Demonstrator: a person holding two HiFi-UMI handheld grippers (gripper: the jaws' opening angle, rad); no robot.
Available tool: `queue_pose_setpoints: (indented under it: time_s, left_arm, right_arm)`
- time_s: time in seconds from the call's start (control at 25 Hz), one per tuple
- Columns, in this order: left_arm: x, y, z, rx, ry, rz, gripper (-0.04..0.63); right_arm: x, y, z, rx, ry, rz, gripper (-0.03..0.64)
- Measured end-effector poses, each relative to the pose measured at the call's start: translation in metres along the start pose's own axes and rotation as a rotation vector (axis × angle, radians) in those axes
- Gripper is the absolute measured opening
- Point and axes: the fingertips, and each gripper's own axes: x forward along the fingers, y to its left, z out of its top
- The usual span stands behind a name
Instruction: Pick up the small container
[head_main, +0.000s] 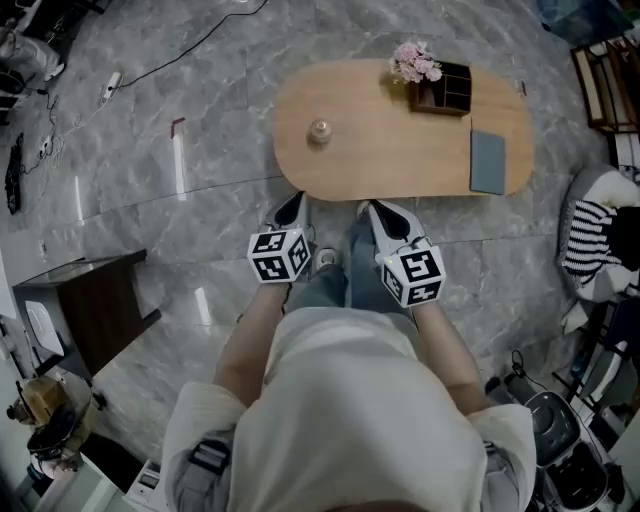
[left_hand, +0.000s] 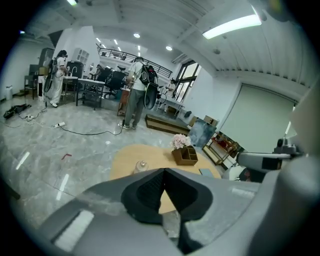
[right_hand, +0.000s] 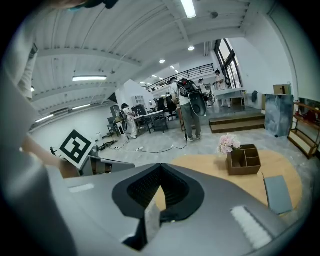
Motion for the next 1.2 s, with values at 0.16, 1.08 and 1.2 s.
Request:
queue_pose_setpoints:
  time_s: [0.16, 1.08, 1.2]
  left_arm:
    - [0.037, 0.010, -0.005, -0.028, 0.018, 0.021, 0.002]
    - [0.257, 0.087, -0.049, 0.129, 0.068, 0.077, 0.337]
    - [0.277, 0.099, -0.050, 0.154, 0.060, 0.092, 0.365]
  right_arm:
    - [0.023, -0.020, -0.004, -0.015, 0.038, 0.019, -0.002]
    - [0.135, -0.094, -0.089, 0.052, 0.219, 0.109, -0.002]
    - [0.143, -0.099, -0.101, 0.061, 0.241, 0.115, -0.002]
